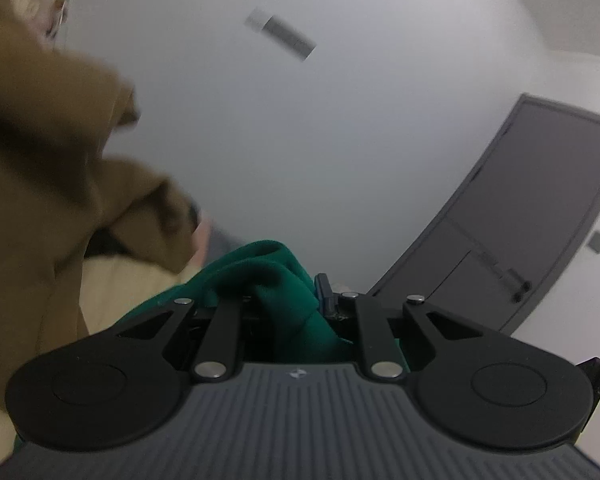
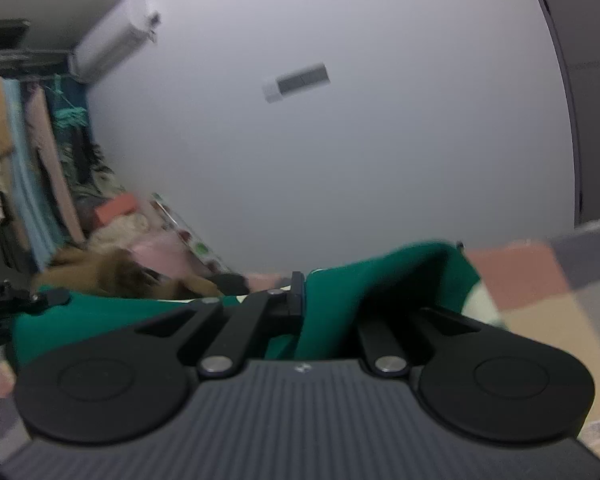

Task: Fold large clothes
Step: 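Lower the sweatshirt onto the bed and open both grippers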

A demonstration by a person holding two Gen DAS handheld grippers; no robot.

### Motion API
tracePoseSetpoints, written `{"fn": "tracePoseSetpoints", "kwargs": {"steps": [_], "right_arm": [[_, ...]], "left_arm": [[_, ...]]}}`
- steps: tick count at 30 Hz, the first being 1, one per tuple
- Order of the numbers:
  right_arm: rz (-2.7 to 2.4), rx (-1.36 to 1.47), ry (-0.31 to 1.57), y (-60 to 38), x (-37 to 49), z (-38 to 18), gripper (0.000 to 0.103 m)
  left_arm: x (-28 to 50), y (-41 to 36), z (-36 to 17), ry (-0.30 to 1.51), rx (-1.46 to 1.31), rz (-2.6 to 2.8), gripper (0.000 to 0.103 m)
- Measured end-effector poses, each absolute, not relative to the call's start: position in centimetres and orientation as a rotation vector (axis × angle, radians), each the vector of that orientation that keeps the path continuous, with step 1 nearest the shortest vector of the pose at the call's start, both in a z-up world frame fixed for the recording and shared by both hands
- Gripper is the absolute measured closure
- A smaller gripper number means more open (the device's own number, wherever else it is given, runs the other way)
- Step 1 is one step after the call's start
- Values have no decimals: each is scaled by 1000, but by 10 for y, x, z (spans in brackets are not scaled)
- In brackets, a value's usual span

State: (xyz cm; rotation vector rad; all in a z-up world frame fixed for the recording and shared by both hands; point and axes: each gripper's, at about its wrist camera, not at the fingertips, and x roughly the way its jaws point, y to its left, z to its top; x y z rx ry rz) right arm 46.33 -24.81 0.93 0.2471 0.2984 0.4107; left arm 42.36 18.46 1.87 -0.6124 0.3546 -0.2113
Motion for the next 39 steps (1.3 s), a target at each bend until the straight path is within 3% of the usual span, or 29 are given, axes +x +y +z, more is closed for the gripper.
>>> {"fn": "tracePoseSetpoints", "kwargs": {"steps": [7,12,15,16,17,18,20,25,33,39], "right_arm": [[354,203,482,-224,539,-82,97],[316,168,613,-216,563,-123,97],[304,171,649,-215,564,-127,97],[302,168,647,-216,560,-124,96],[300,166,643,-216,558,-121,95],[298,170,638,-217,554,-118,95],[292,183,636,-219,544,-109,90],[304,209,601,-227,508,-74,67],[317,184,488,-243,380,-5,66],[327,191,459,-263,274,14,66]], "left_arm": [[507,186,-69,535,-583,-160,84],[539,175,-103,626,-521,-138,83],[538,171,-97,637,-513,-132,83],[535,169,-93,640,-513,-130,81],[533,168,-88,649,-511,-129,72],[527,167,-82,656,-506,-133,59],[511,164,-68,658,-487,-147,47],[435,157,-28,624,-449,-137,45],[293,145,5,580,-434,-97,45],[208,139,-5,591,-476,-59,45]]}}
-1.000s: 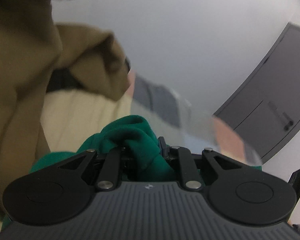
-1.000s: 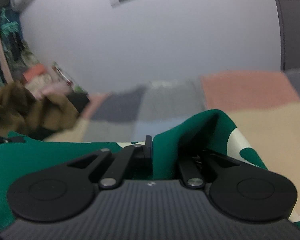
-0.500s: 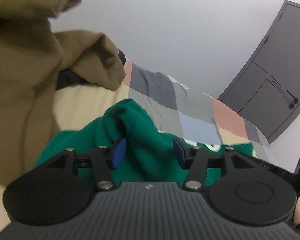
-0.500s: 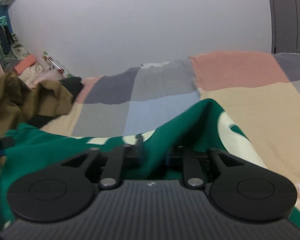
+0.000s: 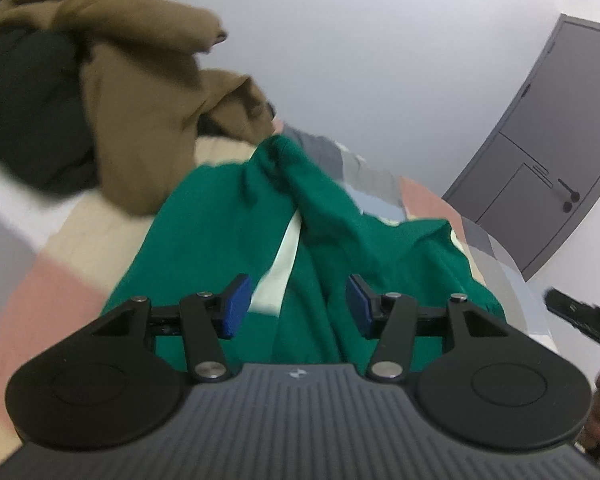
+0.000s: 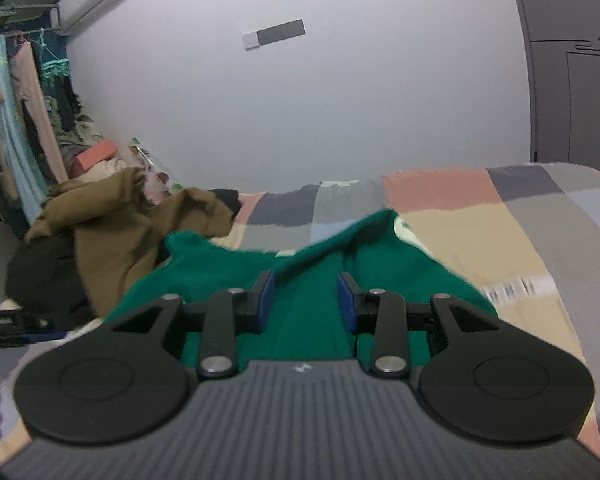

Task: Fold large clothes

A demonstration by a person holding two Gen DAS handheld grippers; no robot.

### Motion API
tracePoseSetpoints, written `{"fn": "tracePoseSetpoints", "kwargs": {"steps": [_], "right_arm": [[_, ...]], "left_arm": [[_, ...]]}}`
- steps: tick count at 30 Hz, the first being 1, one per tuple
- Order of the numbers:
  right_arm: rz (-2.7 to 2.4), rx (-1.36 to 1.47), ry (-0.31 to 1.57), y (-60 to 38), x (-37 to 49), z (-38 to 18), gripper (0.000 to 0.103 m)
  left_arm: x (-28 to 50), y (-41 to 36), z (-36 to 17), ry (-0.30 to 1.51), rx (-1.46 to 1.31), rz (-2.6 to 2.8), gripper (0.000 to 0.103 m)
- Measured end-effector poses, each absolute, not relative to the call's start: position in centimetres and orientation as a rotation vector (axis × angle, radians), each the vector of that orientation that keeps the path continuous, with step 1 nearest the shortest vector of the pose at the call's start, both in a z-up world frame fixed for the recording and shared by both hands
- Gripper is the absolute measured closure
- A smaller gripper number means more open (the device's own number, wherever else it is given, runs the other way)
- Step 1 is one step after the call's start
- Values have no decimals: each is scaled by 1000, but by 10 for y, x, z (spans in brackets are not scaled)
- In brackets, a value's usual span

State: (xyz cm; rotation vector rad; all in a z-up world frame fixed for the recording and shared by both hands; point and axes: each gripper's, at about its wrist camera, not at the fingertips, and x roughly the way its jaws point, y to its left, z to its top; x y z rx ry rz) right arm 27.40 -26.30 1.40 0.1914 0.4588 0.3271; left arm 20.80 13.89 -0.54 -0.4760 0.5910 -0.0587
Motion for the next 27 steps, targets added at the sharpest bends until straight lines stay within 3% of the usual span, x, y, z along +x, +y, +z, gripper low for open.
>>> {"fn": "tracePoseSetpoints", "kwargs": {"steps": [11,13,14,15,22,27], "right_arm": [[332,193,569,-277,149,-40,64],[307,180,607,-277,144,-51,50],[294,178,610,-278,142,-55,38],[280,178,609,-278,137,-60,33],[94,163,663,-295,157,-82,33],[91,228,754,-300,170,-103,30]], "left_arm": [[140,151,-57,638,-570,68,43],[143,154,-67,680,-589,78,43],[146,156,-71,696,-593,85,43],[148,157,-74,707,-590,103,43],[153,166,-89,680,-538,227,41],[156,178,-92,688,-521,338,32]]}}
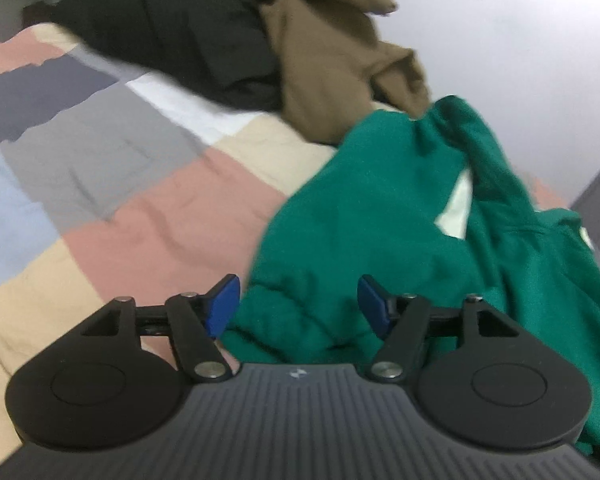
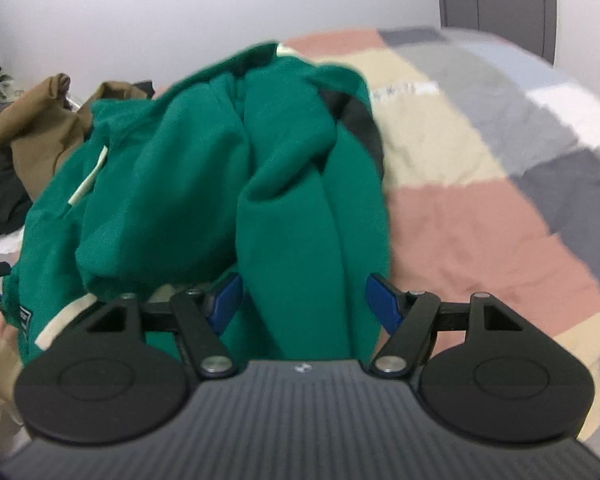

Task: Fold large clothes

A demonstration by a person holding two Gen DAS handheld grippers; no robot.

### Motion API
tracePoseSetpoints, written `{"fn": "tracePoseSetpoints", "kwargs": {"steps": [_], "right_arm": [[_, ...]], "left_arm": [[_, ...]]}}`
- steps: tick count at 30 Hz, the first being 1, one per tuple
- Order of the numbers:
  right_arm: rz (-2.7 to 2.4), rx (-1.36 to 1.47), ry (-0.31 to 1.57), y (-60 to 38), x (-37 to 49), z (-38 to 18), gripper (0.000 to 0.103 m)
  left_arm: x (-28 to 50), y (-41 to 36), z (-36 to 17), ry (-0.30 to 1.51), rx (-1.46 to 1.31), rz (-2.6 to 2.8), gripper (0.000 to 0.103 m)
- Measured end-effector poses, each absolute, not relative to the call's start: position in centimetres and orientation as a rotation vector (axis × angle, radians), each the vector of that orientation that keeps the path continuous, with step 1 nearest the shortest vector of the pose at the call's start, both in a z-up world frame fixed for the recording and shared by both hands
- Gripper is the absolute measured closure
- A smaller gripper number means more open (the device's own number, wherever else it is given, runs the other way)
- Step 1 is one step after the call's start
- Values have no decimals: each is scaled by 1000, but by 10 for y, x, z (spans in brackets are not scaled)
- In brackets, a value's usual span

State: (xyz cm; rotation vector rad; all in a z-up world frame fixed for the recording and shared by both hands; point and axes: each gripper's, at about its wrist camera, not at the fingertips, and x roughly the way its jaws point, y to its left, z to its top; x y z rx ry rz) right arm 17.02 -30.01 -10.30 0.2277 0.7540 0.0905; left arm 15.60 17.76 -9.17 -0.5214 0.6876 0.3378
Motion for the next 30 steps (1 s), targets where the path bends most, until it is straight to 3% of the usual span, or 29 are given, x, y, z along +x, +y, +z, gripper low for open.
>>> {"fn": "tracePoseSetpoints", "kwargs": {"steps": [5,7,9,10,12,18,30], "right_arm": [[97,93,763,-278,176,-112,31],[90,72,762,-276,179,-116,38],[80,68,757,-276,180,-115,62],[75,67,748,-277,179,-113,69],[65,58,725,-279,177,-107,82],[72,50,646,-291,169,-81,88],[-42,25,540,-357,234,-25,92]], "left_arm": [[165,192,-114,746,-602,347,31],[166,193,-117,741,-620,347,31],[165,191,-116,734,-614,345,34],[164,190,-116,731,-612,341,36],[161,188,-115,729,-605,331,50],[151,191,-95,634,-589,349,71],[160,248,-41,410,-441,486,73]]}}
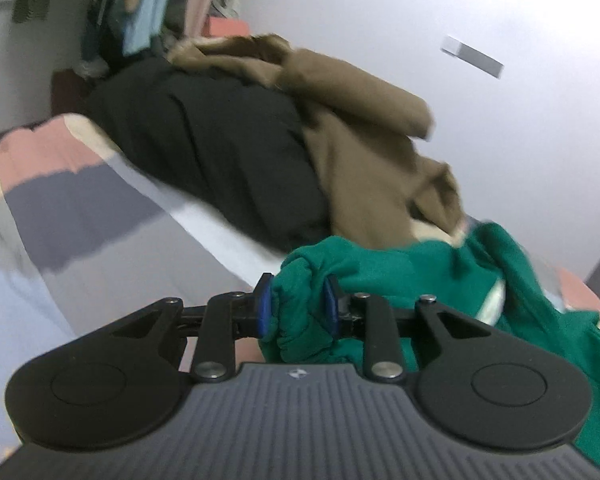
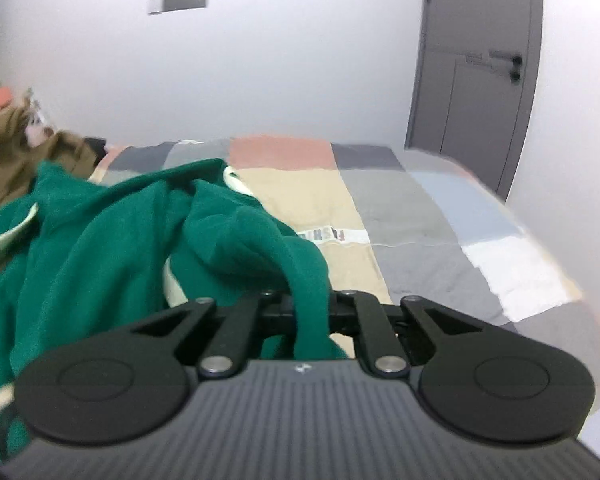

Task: Fold large clothes

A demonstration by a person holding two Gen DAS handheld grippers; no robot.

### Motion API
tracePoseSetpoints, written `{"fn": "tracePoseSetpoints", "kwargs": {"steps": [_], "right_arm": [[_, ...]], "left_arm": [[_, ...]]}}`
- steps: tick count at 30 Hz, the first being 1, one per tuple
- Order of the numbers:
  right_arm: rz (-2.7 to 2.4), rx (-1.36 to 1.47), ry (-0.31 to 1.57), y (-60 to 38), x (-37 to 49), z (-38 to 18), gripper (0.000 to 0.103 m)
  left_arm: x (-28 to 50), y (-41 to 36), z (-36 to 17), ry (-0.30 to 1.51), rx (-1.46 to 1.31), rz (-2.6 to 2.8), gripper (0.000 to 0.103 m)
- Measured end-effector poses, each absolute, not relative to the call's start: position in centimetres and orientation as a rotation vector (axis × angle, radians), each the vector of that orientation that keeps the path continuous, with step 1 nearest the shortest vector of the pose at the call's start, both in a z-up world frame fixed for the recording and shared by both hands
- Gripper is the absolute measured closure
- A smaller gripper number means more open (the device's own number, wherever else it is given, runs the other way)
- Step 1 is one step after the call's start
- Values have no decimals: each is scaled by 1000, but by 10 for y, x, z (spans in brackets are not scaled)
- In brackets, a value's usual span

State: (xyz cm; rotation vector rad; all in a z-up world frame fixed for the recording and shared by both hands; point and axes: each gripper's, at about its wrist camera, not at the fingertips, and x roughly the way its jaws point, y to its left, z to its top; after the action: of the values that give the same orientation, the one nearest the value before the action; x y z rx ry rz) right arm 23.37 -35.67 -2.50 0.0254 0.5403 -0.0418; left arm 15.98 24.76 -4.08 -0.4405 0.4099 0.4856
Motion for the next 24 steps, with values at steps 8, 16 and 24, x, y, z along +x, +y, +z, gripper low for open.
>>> {"fn": "tracePoseSetpoints", "kwargs": {"steps": [8,16,24], "right_arm": [[-258,86,506,-400,293,-63,92],[-503,75,348,-445,331,-83,92],[-613,62,434,-469,369,-137,91]], "left_arm": [[191,320,-91,504,-450,639,73],[210,323,-97,437,-433,733,73],[233,313,-119,482,-311,778,71]]}}
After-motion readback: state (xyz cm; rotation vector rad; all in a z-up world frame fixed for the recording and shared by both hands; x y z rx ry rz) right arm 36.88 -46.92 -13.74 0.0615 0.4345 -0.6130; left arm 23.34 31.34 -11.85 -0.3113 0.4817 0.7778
